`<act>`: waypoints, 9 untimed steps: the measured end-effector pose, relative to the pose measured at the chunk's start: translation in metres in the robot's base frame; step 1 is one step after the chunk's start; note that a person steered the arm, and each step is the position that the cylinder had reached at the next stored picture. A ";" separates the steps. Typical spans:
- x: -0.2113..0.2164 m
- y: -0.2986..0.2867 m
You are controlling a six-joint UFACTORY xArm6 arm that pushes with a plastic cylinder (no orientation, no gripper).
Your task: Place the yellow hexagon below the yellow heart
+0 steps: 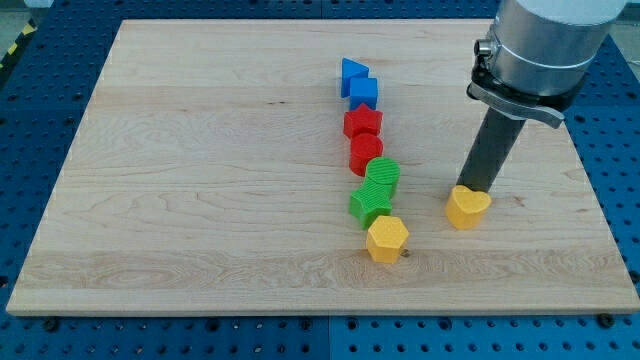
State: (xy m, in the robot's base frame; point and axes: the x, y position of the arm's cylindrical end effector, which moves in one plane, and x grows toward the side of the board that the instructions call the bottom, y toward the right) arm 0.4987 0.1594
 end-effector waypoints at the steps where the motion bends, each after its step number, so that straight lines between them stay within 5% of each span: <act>1: 0.000 -0.026; 5: 0.021 -0.154; 7: 0.070 -0.158; 9: 0.069 -0.129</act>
State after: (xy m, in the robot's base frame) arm 0.5678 0.0306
